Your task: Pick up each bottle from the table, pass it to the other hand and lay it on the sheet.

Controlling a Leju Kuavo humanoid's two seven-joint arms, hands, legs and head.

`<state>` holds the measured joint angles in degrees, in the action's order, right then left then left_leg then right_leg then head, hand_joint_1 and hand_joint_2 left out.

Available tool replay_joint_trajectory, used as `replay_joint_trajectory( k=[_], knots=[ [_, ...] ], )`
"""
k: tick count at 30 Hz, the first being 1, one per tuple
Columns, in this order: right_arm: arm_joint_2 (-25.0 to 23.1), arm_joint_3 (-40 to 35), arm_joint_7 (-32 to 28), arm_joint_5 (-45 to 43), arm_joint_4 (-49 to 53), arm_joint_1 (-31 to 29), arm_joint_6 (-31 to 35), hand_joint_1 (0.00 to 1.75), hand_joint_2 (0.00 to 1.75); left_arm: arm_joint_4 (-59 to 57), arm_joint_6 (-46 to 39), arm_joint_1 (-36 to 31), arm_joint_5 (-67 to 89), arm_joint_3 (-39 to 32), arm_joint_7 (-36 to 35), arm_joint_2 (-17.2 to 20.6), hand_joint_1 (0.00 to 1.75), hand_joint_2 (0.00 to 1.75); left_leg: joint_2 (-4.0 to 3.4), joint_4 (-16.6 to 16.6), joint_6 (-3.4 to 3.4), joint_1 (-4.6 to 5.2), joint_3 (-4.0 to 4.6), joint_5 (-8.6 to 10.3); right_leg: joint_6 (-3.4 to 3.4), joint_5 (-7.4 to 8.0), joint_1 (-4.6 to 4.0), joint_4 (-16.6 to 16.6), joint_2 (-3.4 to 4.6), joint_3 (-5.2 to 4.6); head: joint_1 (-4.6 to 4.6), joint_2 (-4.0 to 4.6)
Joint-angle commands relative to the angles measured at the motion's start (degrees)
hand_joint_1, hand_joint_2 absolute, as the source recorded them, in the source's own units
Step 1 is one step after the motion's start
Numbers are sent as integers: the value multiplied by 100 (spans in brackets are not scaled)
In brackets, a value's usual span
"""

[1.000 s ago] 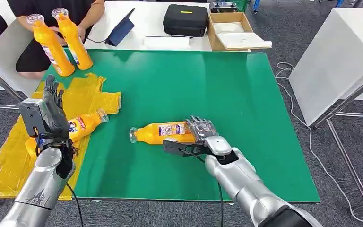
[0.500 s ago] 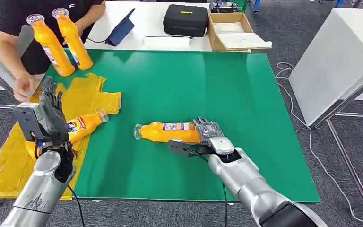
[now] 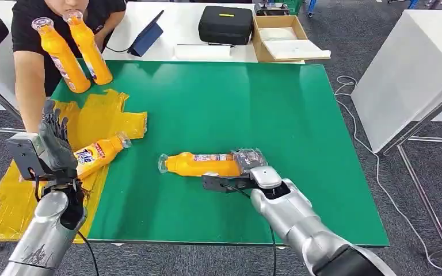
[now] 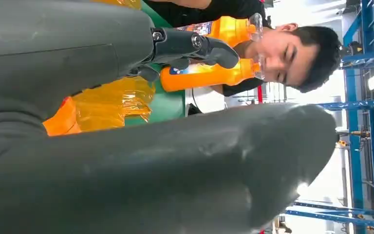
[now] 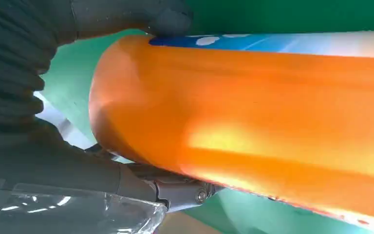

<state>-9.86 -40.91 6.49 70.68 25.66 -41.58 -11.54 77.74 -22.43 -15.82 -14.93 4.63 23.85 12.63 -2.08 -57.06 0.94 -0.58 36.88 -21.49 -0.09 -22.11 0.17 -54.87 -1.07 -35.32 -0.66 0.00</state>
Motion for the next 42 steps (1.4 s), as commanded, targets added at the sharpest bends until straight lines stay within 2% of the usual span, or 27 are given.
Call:
replay_joint_trajectory(
  k=[1, 5, 8, 10, 11, 12, 14, 15, 19, 20, 21, 22, 23, 24, 27, 28, 32, 39, 42],
  knots=[
    [185, -742, -203, 258, 304, 78, -330, 175, 175, -62, 35, 2, -69, -159, 5, -36, 0, 0, 23, 7, -6, 3, -29, -10, -2, -14, 7, 2, -4, 29, 2, 0],
    [372, -985, -260, 270, 435, 134, -710, 175, 175, -290, 80, -224, -154, -82, 44, -11, 0, 0, 29, 8, -7, 6, -36, -12, -1, -18, 11, 1, -6, 36, 2, 0],
    [478, -1011, -250, 283, 411, 162, -733, 175, 175, -327, 85, -245, -158, -64, 44, -19, 0, 0, 26, 6, -4, 0, -19, -2, -2, -8, 2, 6, -14, 20, 0, 0],
    [580, -1073, -254, 272, 428, 173, -832, 175, 175, -387, 100, -280, -189, -18, 75, -18, 0, 0, 52, 12, -9, 8, -52, -11, -2, -24, 13, 4, -23, 52, 0, 0],
    [679, -1098, -223, 244, 437, 179, -924, 175, 175, -487, 111, -366, -217, 36, 88, -27, 0, 0, 31, 8, -5, 1, -24, -2, -2, -8, 3, 8, -17, 26, 0, 0],
    [744, -1074, -186, 180, 433, 188, -987, 173, 175, -572, 113, -438, -243, 83, 104, -28, 0, 0, 45, 11, -7, 5, -41, -6, -2, -16, 8, 8, -23, 42, 0, 0],
    [836, -1092, -209, 161, 452, 197, -965, 173, 175, -638, 106, -505, -264, 119, 117, -41, 0, 0, 36, 8, -4, 2, -25, 0, -1, -8, 3, 8, -23, 25, 2, 0],
    [836, -1092, -209, 161, 452, 197, -965, 173, 175, -638, 106, -505, -264, 119, 117, -41, 0, 0, 75, 15, -8, 13, -60, -8, -1, -27, 18, 5, -41, 61, 0, 0],
    [837, -1084, -159, 80, 478, 198, -1012, 169, 175, -696, 109, -546, -314, 166, 138, -25, 0, 0, 64, 15, -7, 11, -66, -6, -1, -20, 14, 10, -31, 68, 0, 0],
    [870, -1077, -148, 50, 495, 204, -1004, 175, 175, -739, 110, -588, -339, 189, 138, -35, 0, 0, 45, 9, -5, 5, -53, -3, -1, -12, 6, 8, -22, 52, 0, 0],
    [925, -1086, -140, 23, 516, 219, -1020, 175, 175, -814, 119, -647, -373, 230, 139, -39, 0, 0, 63, 12, -6, 11, -65, -5, 0, -19, 12, 8, -32, 64, 0, 0],
    [992, -1088, -120, -17, 535, 238, -1016, 138, 175, -883, 117, -704, -408, 278, 157, -46, 0, 0, 65, 12, -7, 11, -64, -5, -1, -19, 12, 7, -32, 64, 0, 0],
    [1033, -1082, -107, -46, 544, 255, -995, 0, 175, -914, 115, -730, -430, 311, 176, -49, 0, 0, 52, 8, -5, 5, -53, -2, -1, -13, 4, 8, -30, 53, 2, 0],
    [1096, -1067, -62, -108, 531, 287, -1033, 0, 175, -971, 104, -770, -478, 362, 204, -43, 0, 0, 75, 13, -6, 11, -63, -1, 0, -19, 11, 8, -45, 64, 0, 0],
    [1161, -1055, 26, -145, 494, 345, -881, 0, 175, -1040, 73, -801, -564, 418, 264, -24, 0, 0, 54, 10, -3, 8, -63, 0, 0, -11, 4, 12, -33, 62, 2, 0],
    [1162, -1053, 25, -147, 514, 362, -815, 0, 0, -1043, 70, -802, -597, 426, 280, -16, 0, 0, 59, 13, -5, 12, -72, -1, 0, -13, 8, 13, -31, 68, 0, 0],
    [1119, -1041, 51, -156, 530, 378, -777, 0, 0, -1045, 69, -816, -620, 432, 293, 5, 0, 0, 43, 6, -1, 14, -75, -4, -1, -9, 1, 10, -21, 68, 0, 0],
    [1013, -1007, 111, -160, 545, 357, -703, 0, 0, -1268, 114, -1070, -692, 514, 284, 0, 0, 0, 58, 10, -3, 19, -85, -1, 0, -12, 5, 9, -27, 75, -2, 0],
    [1007, -1006, 113, -159, 541, 353, -707, 0, 0, -1284, 116, -1085, -696, 518, 284, 0, 0, 0, 39, 6, 1, 16, -79, -2, 1, -7, 1, 8, -16, 69, 0, 0]
  ],
)
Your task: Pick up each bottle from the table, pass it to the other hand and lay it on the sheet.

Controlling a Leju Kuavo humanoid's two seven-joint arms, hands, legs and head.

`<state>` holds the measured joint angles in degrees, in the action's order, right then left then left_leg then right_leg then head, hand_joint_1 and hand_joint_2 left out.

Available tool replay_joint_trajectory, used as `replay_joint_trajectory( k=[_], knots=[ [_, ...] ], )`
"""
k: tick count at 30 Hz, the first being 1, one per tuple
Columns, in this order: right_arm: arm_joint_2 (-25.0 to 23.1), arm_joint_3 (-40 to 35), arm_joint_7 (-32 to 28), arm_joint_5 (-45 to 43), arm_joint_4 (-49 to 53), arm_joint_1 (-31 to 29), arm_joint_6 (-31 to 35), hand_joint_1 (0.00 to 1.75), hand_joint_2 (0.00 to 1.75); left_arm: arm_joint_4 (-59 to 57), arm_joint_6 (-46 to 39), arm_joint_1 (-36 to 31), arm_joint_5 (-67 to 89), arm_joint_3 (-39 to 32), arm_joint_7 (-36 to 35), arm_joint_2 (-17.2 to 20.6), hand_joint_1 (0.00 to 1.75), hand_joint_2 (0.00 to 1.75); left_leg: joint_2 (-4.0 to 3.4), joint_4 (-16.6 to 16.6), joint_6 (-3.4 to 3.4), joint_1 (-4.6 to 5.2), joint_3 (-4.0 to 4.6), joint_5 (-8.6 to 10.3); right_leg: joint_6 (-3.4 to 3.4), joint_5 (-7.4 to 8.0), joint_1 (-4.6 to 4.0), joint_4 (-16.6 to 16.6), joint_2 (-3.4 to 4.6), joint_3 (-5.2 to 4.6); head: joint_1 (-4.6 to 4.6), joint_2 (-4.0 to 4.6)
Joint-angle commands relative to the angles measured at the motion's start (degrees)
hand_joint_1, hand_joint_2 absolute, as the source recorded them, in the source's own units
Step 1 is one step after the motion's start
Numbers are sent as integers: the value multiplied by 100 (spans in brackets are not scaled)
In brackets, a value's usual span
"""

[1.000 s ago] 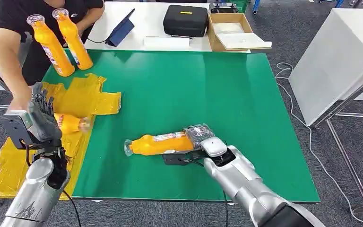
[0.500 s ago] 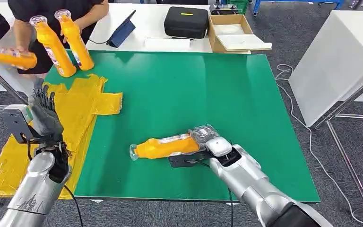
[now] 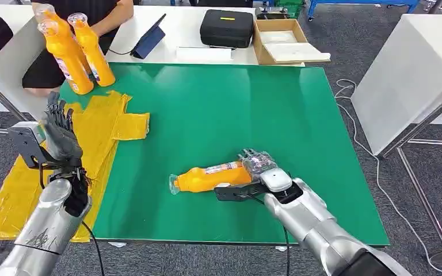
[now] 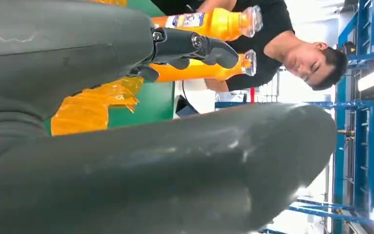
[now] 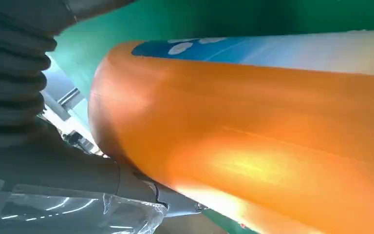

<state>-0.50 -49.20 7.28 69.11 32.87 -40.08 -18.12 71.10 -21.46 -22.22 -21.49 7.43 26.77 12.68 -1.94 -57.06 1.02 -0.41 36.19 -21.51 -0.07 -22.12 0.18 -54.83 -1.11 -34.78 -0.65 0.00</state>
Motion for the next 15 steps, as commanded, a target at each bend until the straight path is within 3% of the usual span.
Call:
replay_joint_trajectory(
  k=[1, 15],
  knots=[
    [94, -181, 21, 2, -177, 208, -41, 0, 0, -629, 32, -424, -50, 252, -1, 3, 0, 0, 42, 12, -10, 5, -20, -1, -2, -12, 9, 4, -18, 23, 0, 0],
    [140, 7, 55, 72, 344, 83, 273, 0, 0, -627, 76, -344, -115, 200, 100, 30, 0, 0, 20, 3, -6, 2, 0, -4, -1, -8, 6, -2, -4, 9, 0, 0]
  ],
)
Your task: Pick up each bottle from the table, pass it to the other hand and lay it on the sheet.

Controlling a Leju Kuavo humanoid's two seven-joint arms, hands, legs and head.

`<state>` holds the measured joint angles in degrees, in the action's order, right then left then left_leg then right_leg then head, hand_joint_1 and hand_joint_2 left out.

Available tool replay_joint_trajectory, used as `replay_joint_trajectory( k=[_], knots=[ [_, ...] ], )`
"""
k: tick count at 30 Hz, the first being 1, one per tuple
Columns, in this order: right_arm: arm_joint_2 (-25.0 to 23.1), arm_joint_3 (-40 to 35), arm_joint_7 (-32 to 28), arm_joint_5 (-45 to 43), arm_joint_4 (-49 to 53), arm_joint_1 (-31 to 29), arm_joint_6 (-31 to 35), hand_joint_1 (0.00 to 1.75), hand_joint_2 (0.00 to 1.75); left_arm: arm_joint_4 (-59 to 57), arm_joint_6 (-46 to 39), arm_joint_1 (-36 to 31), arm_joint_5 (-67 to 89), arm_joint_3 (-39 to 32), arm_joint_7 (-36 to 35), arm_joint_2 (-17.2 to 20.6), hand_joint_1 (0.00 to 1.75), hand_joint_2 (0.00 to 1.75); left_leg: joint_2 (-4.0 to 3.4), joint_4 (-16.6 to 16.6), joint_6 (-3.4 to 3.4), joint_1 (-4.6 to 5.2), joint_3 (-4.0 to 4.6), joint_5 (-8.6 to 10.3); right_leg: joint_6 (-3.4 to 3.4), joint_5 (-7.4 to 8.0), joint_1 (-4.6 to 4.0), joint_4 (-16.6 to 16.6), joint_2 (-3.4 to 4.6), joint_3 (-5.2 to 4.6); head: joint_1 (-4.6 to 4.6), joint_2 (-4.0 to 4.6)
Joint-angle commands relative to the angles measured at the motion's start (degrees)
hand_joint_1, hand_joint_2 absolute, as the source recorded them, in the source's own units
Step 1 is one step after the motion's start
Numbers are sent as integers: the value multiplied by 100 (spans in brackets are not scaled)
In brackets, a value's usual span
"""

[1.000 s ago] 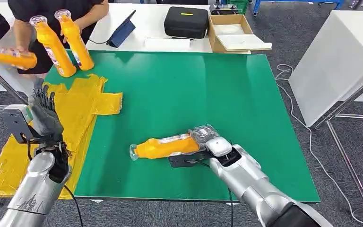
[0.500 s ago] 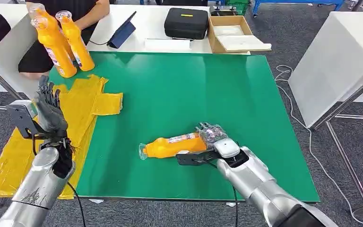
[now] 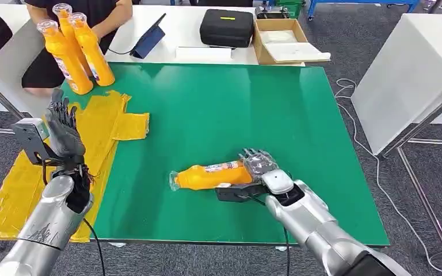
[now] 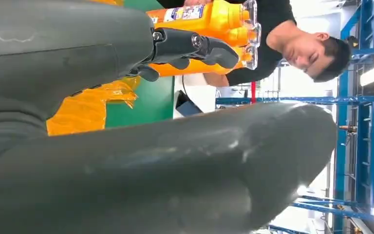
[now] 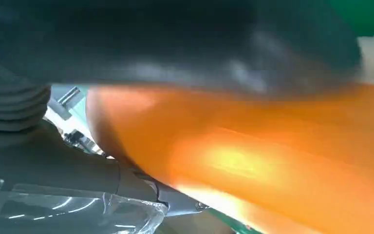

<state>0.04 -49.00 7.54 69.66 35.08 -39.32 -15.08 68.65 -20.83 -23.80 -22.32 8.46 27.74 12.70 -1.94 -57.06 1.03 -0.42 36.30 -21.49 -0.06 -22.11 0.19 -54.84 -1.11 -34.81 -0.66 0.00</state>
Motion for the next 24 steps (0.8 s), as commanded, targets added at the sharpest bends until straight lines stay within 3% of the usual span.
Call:
replay_joint_trajectory(
  k=[1, 10, 21, 24],
  knots=[
    [85, 1, 28, 25, 111, 11, -3, 0, 0, -403, 21, -182, -35, 93, 4, 21, 0, 0, 39, 7, -14, 12, -27, -14, -3, -23, 18, -8, -5, 24, 0, 0],
    [-412, 420, -112, -23, -532, -144, 434, 0, 0, -467, 131, -260, 9, 91, 55, -26, 0, 0, 17, 5, -11, 0, -7, -8, -5, -12, 16, -6, 3, 8, 0, 0],
    [-501, 451, -123, -23, -504, -47, 517, 0, 0, -430, 119, -235, 7, 72, 25, 18, 0, 0, 14, 4, -10, -4, 1, -11, -3, -17, 15, -7, 3, 1, 2, 0],
    [-519, 489, -37, 60, -342, 4, 810, 0, 0, -247, 68, -39, -13, -43, 41, 77, 0, 0, 4, 6, -11, -5, 3, -10, -4, -13, 14, -5, 11, -3, 0, 0]
  ],
)
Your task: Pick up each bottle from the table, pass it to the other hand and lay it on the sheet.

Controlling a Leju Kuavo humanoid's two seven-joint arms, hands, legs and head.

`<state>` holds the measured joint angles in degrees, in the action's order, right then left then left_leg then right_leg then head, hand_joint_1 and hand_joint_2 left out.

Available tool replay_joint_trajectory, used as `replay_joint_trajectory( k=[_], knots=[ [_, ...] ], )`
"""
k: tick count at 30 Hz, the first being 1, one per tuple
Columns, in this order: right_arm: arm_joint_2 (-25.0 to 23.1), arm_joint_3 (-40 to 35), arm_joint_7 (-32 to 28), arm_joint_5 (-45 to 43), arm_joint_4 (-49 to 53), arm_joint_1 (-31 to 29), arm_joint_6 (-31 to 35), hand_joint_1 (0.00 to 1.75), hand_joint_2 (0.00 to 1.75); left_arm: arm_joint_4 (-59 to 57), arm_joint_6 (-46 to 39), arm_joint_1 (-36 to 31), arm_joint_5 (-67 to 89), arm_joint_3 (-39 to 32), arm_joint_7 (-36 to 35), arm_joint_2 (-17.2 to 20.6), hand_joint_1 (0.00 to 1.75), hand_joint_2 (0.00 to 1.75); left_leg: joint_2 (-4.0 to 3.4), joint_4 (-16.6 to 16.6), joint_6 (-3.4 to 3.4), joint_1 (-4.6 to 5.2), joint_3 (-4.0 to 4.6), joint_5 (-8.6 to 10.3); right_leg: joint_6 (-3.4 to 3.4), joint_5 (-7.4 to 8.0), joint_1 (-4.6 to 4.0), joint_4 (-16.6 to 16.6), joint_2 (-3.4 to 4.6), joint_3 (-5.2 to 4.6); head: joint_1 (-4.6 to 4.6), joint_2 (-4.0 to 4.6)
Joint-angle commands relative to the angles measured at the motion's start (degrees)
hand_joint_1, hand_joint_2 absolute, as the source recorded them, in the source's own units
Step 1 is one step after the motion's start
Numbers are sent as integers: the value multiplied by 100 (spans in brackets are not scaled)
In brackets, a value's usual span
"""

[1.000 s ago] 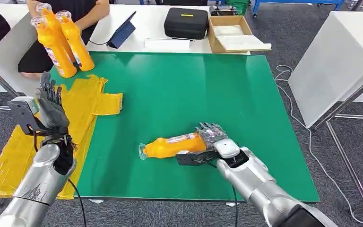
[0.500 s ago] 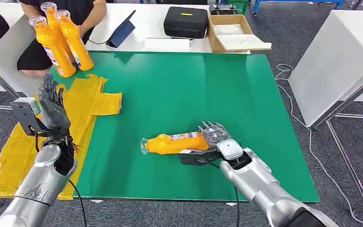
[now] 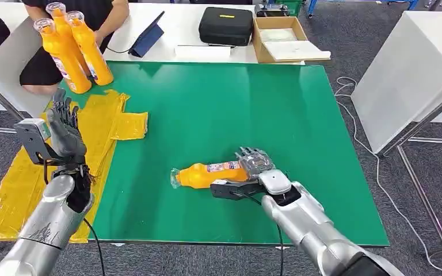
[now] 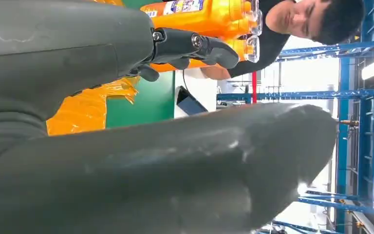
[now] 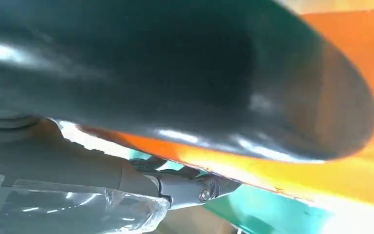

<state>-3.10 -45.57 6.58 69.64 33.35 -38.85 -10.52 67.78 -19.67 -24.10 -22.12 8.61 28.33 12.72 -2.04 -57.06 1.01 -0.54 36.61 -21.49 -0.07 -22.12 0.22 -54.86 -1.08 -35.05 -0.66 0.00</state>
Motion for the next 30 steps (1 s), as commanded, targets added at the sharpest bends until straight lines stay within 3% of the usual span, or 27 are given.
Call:
replay_joint_trajectory(
  k=[1, 5, 10, 11, 20, 30],
  knots=[
    [-213, 181, 90, 62, -114, -39, 433, 0, 0, -113, -54, 51, -35, -88, -13, 92, 0, 0, 8, 5, -7, 4, -18, -7, -3, -8, 8, 0, 8, 14, 0, 0],
    [-159, 429, 213, 152, 453, 104, 682, 0, 0, 292, -45, 462, -22, -340, -6, 124, 0, 0, 2, 5, -10, 8, -26, -16, -4, -14, 13, -5, 21, 18, 0, 0],
    [-196, 527, 142, 216, 551, 229, 455, 0, 0, 289, 14, 480, 34, -380, -16, 94, 0, 0, 14, 4, -9, 6, -23, -14, -4, -16, 11, -4, 8, 19, 0, 0],
    [-215, 534, 136, 208, 532, 237, 446, 0, 175, 267, 14, 443, 40, -365, -22, 90, 0, 0, 11, 4, -7, 2, -9, -6, -4, -8, 5, 0, 3, 7, 2, 0],
    [-332, 436, -130, 43, 160, 160, 278, 0, 175, 175, -2, 309, 48, -367, -56, 111, 0, 0, 24, 3, -13, 6, -21, -14, -6, -18, 11, -6, 2, 18, 2, 0],
    [-274, 339, -348, -163, 693, 370, 182, 0, 175, 269, 30, 457, 46, -439, -49, 105, 0, 0, 15, 5, -10, 2, -12, -9, -5, -11, 5, -1, 2, 11, 0, 0]
  ],
)
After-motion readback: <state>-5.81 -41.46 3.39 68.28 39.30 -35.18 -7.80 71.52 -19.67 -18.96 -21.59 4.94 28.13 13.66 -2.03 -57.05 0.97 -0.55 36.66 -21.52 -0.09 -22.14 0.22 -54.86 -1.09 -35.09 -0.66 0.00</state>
